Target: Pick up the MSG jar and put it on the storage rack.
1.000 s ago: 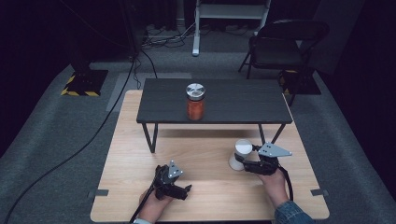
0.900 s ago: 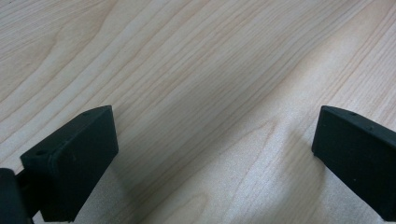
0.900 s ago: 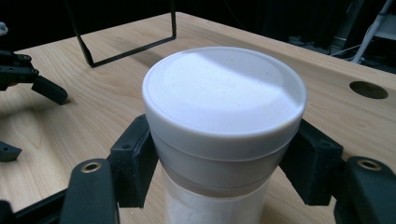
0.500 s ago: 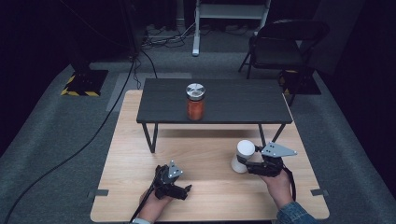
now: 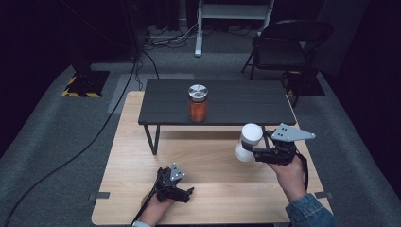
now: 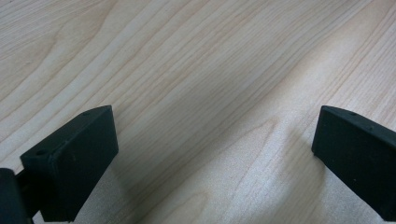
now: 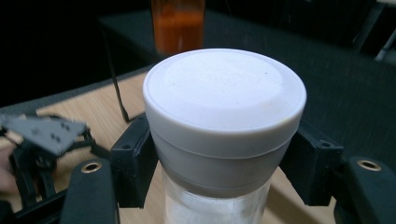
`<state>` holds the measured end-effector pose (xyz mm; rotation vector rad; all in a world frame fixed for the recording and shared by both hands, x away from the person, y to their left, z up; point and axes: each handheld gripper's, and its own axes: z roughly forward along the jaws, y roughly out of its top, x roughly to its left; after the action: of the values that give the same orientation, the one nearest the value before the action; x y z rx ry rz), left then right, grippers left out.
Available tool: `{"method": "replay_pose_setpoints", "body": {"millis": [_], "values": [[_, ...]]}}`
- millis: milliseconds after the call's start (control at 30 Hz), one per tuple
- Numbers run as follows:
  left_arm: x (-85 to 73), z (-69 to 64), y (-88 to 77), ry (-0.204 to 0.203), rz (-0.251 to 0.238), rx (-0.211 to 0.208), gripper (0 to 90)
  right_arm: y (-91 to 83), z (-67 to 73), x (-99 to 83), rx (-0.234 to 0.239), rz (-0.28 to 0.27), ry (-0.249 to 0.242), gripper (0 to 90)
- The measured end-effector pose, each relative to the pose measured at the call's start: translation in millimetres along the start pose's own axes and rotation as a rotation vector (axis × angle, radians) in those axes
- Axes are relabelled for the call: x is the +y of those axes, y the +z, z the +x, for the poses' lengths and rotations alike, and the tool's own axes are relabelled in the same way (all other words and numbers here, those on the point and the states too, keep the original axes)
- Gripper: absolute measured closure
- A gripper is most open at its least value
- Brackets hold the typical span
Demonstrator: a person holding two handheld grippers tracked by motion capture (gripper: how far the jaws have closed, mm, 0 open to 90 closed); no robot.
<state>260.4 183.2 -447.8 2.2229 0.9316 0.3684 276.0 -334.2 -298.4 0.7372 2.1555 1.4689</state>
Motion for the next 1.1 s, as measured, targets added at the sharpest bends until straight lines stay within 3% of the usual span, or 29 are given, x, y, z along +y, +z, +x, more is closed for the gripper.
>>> {"method": "replay_pose_setpoints", "body": {"millis": [200, 367, 500, 700, 800, 900, 1033, 1100], "values": [[-0.3, 0.0, 0.0, -0.001, -0.002, -0.001, 0.1, -1.8, -3.8, 57.5, -0.005, -0.01, -0.022, 33.6], [-0.1, 0.6, 0.1, 0.001, -0.001, -0.003, 0.1, -0.4, -10.6, 81.5, 0.007, -0.053, -0.004, 33.5], [-0.1, 0.4, 0.1, 0.001, -0.001, -0.003, 0.1, 8.3, -14.6, 96.3, -0.02, -0.059, -0.01, 33.5], [0.1, 0.6, 0.0, 0.004, 0.0, -0.004, 0.1, 31.4, -20.2, 93.9, -0.08, -0.041, -0.006, 33.5], [0.5, 0.6, -0.4, 0.011, 0.003, -0.004, 0.0, 45.3, -22.0, 88.7, -0.103, -0.005, 0.0, 33.5], [0.2, 0.8, -0.5, 0.011, 0.003, -0.008, 0.1, 46.8, -26.3, 77.3, -0.103, -0.048, 0.031, 33.4], [0.3, 0.9, -0.6, 0.011, 0.003, -0.008, 0.1, 47.8, -28.6, 76.9, -0.102, -0.048, 0.043, 33.0], [0.3, 0.8, -0.6, 0.011, 0.003, -0.007, 0.1, 49.2, -30.5, 77.4, -0.095, -0.041, 0.047, 27.6]]}}
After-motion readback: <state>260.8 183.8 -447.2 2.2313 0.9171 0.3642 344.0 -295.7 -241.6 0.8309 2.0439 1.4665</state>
